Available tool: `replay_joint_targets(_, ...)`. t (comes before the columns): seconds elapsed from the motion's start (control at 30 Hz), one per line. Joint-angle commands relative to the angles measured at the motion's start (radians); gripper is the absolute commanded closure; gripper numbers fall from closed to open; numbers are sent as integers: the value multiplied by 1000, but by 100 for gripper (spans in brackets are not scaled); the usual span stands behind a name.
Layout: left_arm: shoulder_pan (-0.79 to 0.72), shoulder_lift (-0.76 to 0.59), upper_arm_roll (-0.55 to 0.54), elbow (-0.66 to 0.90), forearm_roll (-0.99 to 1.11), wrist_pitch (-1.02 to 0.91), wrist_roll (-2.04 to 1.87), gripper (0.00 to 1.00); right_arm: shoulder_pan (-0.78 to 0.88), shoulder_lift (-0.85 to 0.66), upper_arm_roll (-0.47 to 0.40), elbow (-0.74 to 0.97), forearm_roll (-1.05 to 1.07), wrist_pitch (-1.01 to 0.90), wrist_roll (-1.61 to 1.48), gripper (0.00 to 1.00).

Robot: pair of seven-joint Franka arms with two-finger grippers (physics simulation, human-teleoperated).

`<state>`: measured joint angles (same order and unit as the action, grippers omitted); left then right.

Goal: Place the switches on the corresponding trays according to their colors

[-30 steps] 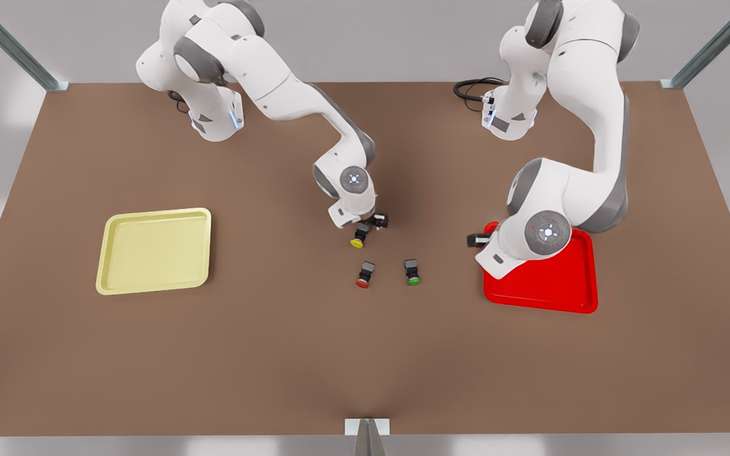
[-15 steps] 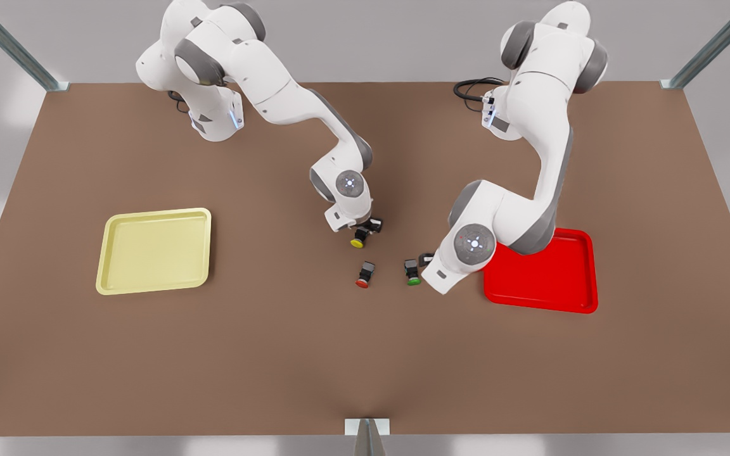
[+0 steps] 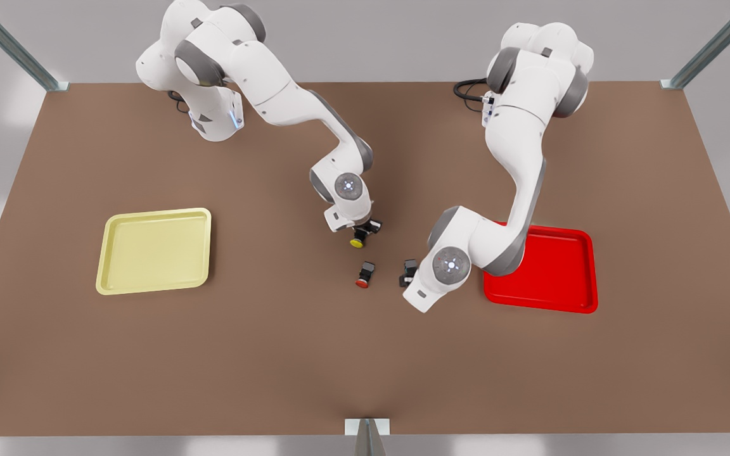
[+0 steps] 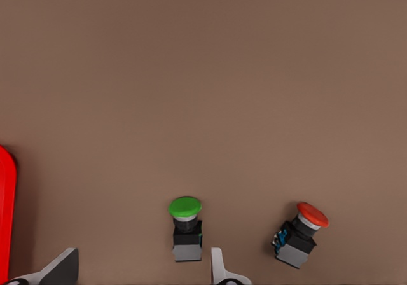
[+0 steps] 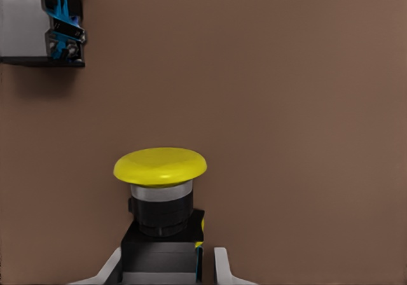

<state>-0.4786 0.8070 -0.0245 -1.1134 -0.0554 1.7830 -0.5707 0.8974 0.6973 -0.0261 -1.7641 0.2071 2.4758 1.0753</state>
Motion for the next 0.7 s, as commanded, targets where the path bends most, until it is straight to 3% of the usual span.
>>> replay_joint_targets(0.0,0,0,0,0,-7,3,0,0,0,1,2,0,0,0,0,43)
replay_joint_targets(0.67,-20,40,0,-80,-37,197,5,0,-5,-2,0,0,0,-2,-11,46)
